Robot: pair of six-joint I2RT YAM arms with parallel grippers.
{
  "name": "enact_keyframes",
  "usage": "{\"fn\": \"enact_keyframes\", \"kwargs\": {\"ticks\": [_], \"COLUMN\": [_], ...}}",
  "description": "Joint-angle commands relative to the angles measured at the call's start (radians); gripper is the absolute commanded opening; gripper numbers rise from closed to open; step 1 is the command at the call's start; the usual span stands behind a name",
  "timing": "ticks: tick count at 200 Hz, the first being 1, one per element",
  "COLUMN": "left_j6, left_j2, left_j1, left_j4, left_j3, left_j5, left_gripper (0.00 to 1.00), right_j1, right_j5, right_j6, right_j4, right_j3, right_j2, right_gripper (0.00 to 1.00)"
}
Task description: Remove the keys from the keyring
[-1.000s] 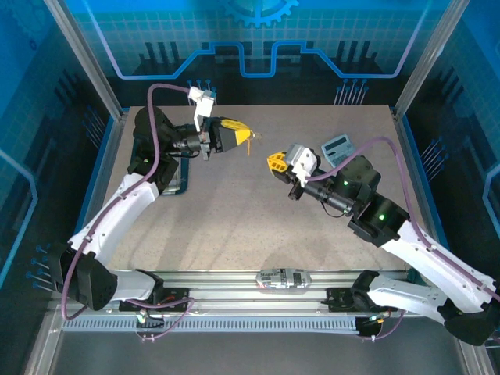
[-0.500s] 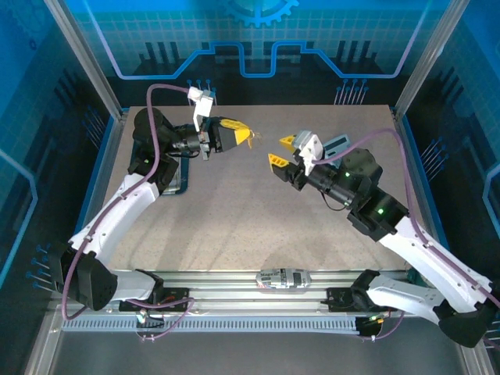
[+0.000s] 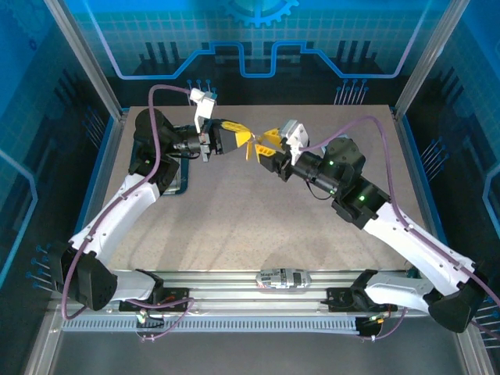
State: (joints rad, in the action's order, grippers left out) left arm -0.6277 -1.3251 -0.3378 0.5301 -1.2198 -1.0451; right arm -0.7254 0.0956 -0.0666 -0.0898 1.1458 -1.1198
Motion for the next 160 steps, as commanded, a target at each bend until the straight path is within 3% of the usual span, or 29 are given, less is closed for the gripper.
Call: {"fn": "enact_keyframes", "kwargs": {"ticks": [1,35,62,83,139,160], "left_j6": [-0.003,-0.002,-0.022,-0.022,0.084,0.218], "left_j2": [0.004,0.001,0.001,0.003,0.056,0.086], "left_j1": [-0.009,-0.012,-0.012,-0.010,0.022,0.022], "left_j4": [0.034,0.034,0.061,0.062,-0.056,-0.198], "left_j3": [0.016,0.021,0.026,0.026,0.033,0.006], "left_j5": [-0.021,-0.014,-0.001,0.003,0.063,0.098], "left_gripper": [0.00,0.00,0.00,0.00,0.39,0.42], "right_j1": [0.005,0.002,-0.007,-0.009,-0.017,-0.022], "right_j5": [0.010,0.008,-0.009,-0.042,-0.101,-0.123], "right_j6": [0.013,0.008,-0.010,-0.022,-0.083,-0.101], "right_j4": [-0.063,-0.065,-0.052,-0.042,0.117,0.206], "right_j3": [0.049,0.061,0.065,0.063,0.099,0.122], "right_j2": [-0.014,-0.032,-0.038,-0.033,-0.010,-0.001], "right_gripper": [0.33,0.20,0.00,0.00,0.00,0.00]}}
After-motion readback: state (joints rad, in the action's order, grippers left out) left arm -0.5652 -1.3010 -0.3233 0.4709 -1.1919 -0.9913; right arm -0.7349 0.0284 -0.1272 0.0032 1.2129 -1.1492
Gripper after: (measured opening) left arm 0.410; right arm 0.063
